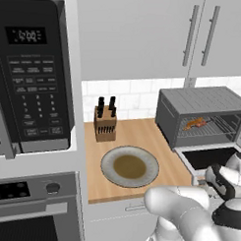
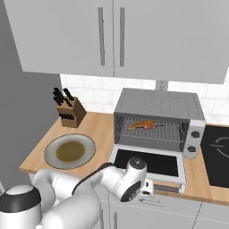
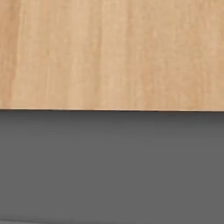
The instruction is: Pick up the kebab skewer and baguette bread, and place them inside the toaster oven. Close the toaster oven door and start by setting the timer.
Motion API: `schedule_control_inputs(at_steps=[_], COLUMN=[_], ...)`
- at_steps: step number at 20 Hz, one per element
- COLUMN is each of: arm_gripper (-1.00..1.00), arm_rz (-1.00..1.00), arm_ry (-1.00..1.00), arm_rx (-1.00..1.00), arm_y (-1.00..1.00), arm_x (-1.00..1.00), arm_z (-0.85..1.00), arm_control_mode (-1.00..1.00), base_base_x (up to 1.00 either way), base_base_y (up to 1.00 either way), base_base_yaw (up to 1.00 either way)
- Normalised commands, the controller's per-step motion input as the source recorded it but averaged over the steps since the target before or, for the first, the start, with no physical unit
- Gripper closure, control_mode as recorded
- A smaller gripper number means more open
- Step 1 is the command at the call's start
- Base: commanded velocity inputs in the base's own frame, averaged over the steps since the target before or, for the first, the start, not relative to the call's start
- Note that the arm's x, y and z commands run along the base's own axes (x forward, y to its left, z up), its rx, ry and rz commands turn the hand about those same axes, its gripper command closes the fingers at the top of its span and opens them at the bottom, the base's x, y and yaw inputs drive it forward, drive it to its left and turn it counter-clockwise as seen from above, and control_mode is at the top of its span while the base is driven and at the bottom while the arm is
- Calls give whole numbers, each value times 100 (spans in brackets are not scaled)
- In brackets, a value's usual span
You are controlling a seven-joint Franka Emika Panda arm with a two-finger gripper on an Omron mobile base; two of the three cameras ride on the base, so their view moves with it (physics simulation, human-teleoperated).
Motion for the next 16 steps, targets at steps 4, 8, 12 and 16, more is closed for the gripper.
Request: schedule_control_inputs(at_steps=[4, 8, 12, 16], arm_gripper=[-100, -100, -100, -100], arm_rz=[-4, -2, -2, -3], arm_ry=[-31, -47, -53, -48], arm_rx=[0, 0, 0, -2], arm_y=[41, 64, 81, 89], arm_x=[100, 100, 100, 100], arm_z=[44, 36, 20, 6], arm_control_mode=[-100, -100, -100, -100], base_base_x=[0, 0, 0, 0], base_base_y=[0, 0, 0, 0], base_base_yaw=[0, 0, 0, 0])
